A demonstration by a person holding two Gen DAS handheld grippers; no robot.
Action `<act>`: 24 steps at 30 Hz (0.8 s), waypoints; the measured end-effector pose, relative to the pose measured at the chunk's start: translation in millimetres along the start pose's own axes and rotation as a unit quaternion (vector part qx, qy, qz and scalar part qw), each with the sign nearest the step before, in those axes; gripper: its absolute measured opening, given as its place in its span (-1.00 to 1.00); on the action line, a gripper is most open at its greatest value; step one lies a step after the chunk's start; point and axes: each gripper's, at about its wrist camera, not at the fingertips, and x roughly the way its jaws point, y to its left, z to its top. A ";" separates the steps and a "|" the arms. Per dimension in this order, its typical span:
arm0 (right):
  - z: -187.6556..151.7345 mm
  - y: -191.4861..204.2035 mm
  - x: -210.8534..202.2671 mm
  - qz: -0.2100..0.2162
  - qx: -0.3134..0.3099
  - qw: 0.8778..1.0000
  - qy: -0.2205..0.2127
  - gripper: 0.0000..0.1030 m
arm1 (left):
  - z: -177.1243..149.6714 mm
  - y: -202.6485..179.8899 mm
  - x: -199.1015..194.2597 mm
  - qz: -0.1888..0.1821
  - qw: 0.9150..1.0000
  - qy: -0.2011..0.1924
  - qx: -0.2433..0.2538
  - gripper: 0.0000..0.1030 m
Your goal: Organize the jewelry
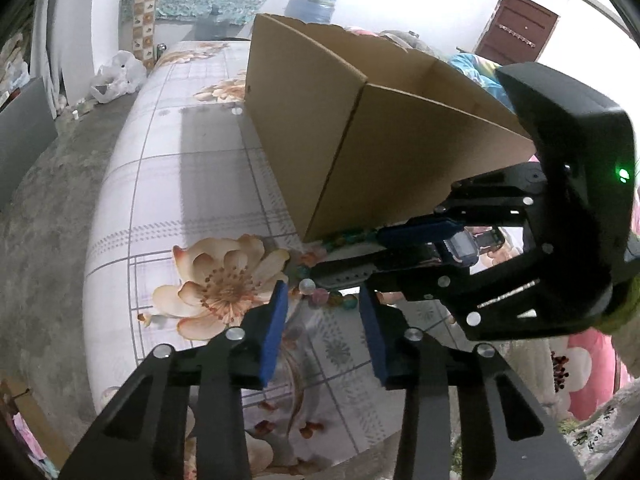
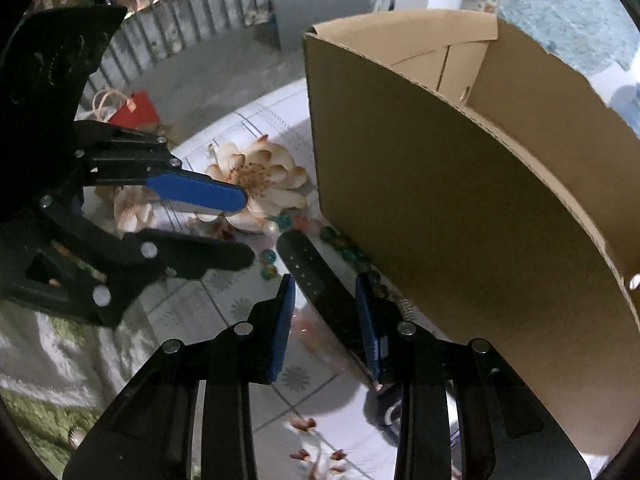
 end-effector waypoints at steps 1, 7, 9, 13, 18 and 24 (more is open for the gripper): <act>1.1 -1.8 2.0 -0.001 -0.004 1.000 0.006 -0.43 | -0.4 0.8 -0.2 -0.001 1.000 -0.001 -0.001 -0.35; 12.1 -1.0 13.0 -0.009 -0.023 0.999 0.025 -0.46 | -0.6 5.0 -2.8 -0.035 0.999 -0.010 -0.020 -0.37; 13.8 -1.8 13.4 -0.009 -0.019 1.000 0.019 -0.52 | 0.6 6.7 -2.5 -0.059 0.998 -0.009 -0.035 -0.37; 13.1 -2.9 12.4 -0.005 -0.008 1.000 0.003 -0.61 | 1.6 9.8 -3.5 -0.099 0.993 -0.005 -0.065 -0.37; 3.3 -6.6 -1.9 0.012 0.010 1.000 -0.022 -1.00 | 6.4 18.6 -0.2 -0.141 0.984 0.000 -0.111 -0.37; -1.6 -11.9 -6.0 -0.002 0.022 0.999 -0.030 -1.00 | 7.6 18.7 4.6 -0.147 0.981 0.009 -0.125 -0.37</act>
